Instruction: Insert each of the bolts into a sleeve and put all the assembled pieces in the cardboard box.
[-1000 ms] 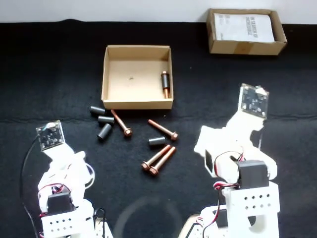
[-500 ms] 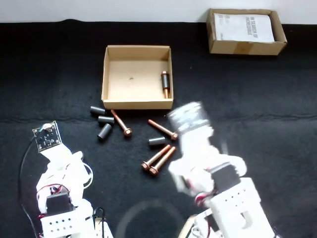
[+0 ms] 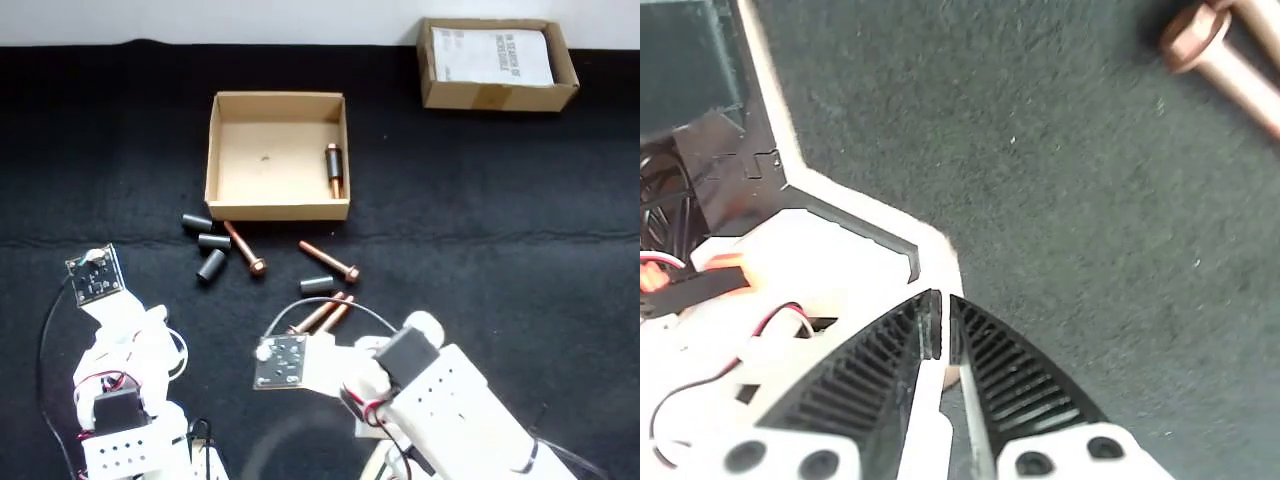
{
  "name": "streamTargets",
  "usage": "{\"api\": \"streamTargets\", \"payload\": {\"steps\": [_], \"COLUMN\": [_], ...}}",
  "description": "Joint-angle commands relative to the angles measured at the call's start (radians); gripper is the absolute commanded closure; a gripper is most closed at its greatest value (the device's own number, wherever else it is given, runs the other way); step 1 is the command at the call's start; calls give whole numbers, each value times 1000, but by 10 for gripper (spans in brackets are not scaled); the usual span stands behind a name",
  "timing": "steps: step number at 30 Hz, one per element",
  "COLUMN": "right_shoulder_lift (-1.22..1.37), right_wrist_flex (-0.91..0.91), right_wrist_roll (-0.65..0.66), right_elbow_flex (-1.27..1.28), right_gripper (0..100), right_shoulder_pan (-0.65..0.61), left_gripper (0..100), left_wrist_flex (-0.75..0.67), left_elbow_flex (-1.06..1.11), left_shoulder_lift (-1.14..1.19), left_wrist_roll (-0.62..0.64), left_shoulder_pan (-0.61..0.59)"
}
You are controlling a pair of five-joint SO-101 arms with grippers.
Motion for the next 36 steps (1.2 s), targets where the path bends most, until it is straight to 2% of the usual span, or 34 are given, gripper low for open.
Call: {"api": "streamTargets", "payload": {"steps": [1,9,14,18,22,27,30,36], "right_shoulder_lift": [82,297,430,555,707,898,984,1092], "right_wrist_flex": [-42,-308,-573,-702,-731,-725,-723,-608], "right_wrist_roll": [29,83,101,120,121,149,149,149], "right_elbow_flex": [-88,-142,-143,-182,-308,-507,-602,-739], "right_gripper": [990,990,990,989,976,888,888,887], "right_shoulder_pan": [-7,-4,88,124,125,142,160,162], "left_gripper": [991,991,991,991,991,991,991,991], "left_wrist_flex": [3,3,3,3,3,3,3,3], "left_elbow_flex": [21,21,21,21,21,21,21,21], "left_shoulder_lift": [-7,-7,-7,-7,-7,-7,-7,-7], "left_wrist_roll": [-2,2,2,2,2,2,2,2], "left_shoulder_pan": [-15,-15,-15,-15,-15,-15,-15,-15]}}
